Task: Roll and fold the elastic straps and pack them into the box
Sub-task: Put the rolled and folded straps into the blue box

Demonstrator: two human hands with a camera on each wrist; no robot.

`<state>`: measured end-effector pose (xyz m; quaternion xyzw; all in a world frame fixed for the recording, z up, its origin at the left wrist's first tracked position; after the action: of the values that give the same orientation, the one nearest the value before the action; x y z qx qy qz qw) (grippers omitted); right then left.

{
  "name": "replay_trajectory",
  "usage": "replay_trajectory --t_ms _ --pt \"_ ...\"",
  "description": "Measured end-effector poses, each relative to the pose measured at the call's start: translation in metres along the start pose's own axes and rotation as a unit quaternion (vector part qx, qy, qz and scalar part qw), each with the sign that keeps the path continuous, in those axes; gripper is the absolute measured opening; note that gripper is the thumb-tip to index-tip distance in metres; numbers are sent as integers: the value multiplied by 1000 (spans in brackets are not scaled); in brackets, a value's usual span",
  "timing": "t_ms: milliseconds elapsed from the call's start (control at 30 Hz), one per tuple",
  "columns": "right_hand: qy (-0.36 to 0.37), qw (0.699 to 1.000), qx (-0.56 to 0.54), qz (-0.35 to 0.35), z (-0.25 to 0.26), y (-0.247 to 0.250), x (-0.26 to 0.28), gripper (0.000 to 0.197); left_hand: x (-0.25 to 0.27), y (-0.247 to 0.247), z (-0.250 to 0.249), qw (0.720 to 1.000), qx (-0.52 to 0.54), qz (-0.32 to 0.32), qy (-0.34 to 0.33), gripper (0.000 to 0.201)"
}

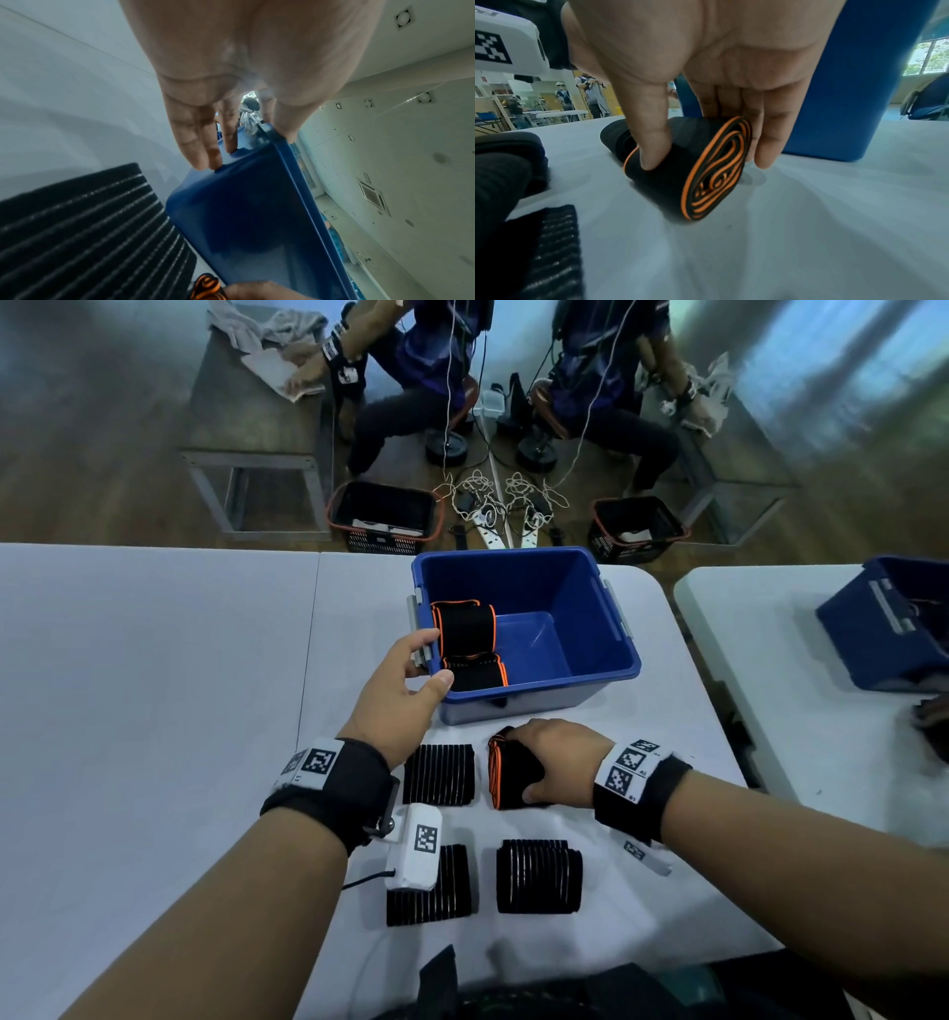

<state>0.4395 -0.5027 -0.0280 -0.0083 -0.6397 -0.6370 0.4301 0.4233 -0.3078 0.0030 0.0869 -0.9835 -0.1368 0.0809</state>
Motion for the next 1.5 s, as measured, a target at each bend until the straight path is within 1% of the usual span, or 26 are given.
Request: replay_trajectory --t_ms 100,133,200,300,400,533,633,700,833,933,1033,1133,1233,1400,1500 --pt "-8 1000 -7 2 1 -2 2 46 1 0 -1 1000 5 -5 8 46" --pt "-13 1000 -10 6 0 -3 3 43 2 0 -1 1000 7 -5 13 49" --pt "-22 999 -25 8 -2 0 7 43 3 -1 0 1000 13 -2 22 55" --pt "-26 998 -60 -1 -6 16 20 45 3 0 -1 1000 8 -1 26 57" --pt "-26 994 -102 -17 -9 47 42 46 0 1 -1 1000 8 3 28 56" --pt "-14 987 -140 -75 -11 109 64 44 -2 2 -2 1000 9 6 24 56" --pt "-5 983 -134 -124 -9 151 57 46 -3 2 -2 1000 9 12 22 56" --pt "-3 984 -119 -134 -3 169 40 46 -1 2 -2 1000 12 14 24 56" --pt "-6 994 -52 -99 14 181 -17 48 -1 3 -2 1000 9 9 23 56" --pt "-18 998 13 -56 24 174 -59 52 -1 3 1 1000 10 7 26 56" --pt "-19 999 45 -16 34 163 -89 56 -1 2 2 999 17 7 30 56" --pt "-25 997 69 9 39 153 -105 58 -2 2 2 999 23 5 30 56" --pt "-29 995 89 25 43 148 -115 55 -1 1 1 999 28 6 33 56" --pt "-44 991 114 47 48 142 -121 54 -1 2 0 999 29 8 33 55" --pt "-41 991 116 60 51 140 -123 52 -2 1 1 999 27 10 34 55"
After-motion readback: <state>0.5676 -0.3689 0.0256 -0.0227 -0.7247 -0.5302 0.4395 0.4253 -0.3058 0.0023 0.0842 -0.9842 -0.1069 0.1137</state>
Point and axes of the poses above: each hand's wrist, its own x-axis away from the middle knuckle, its own y-axis out of the back of the hand, z = x × y, the point moved 9 cm from there along -x, towards the middle knuckle, and after that the axes turned 2 degrees about -y, right-handed, at the moved point
